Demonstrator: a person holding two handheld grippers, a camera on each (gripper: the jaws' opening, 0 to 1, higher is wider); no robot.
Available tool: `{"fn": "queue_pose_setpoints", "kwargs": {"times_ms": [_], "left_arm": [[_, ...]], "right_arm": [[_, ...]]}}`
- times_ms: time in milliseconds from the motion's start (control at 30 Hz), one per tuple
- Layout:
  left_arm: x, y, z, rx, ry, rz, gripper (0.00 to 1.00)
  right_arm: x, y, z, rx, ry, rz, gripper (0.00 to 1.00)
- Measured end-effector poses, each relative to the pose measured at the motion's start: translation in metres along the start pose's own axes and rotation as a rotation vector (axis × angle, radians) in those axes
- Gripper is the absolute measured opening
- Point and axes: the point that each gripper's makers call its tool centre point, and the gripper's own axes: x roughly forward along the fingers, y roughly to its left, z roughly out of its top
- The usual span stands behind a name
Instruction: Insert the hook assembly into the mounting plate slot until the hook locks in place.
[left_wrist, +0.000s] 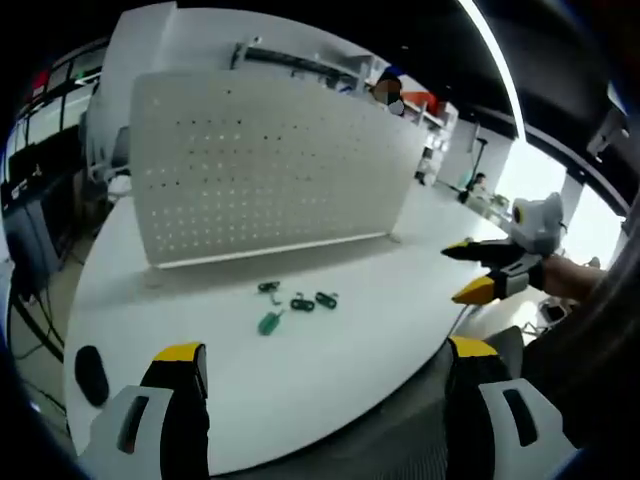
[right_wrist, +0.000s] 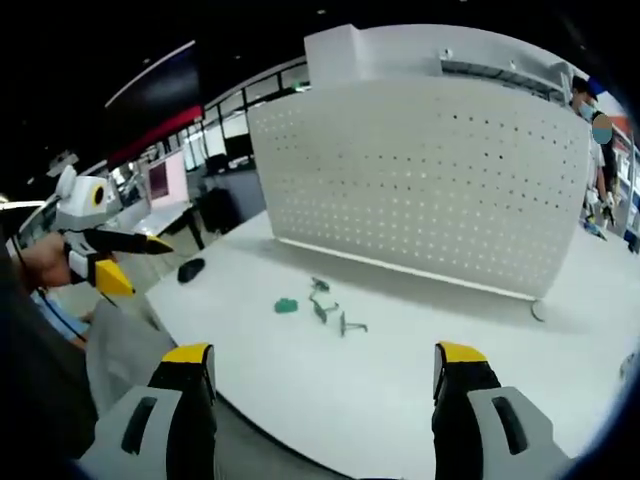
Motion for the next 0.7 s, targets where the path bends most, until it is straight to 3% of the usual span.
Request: {"fn": "queue_pose_setpoints", "kwargs": {"times_ms": [700], "left_arm": [[-0.0003,-0.0065,-0.0096,0.0,0.018,-0.006,1.0]], "right_arm": [[-0.0084,-0.0044,-0.0073,0.016,0.0,-0.019,0.91]]}}
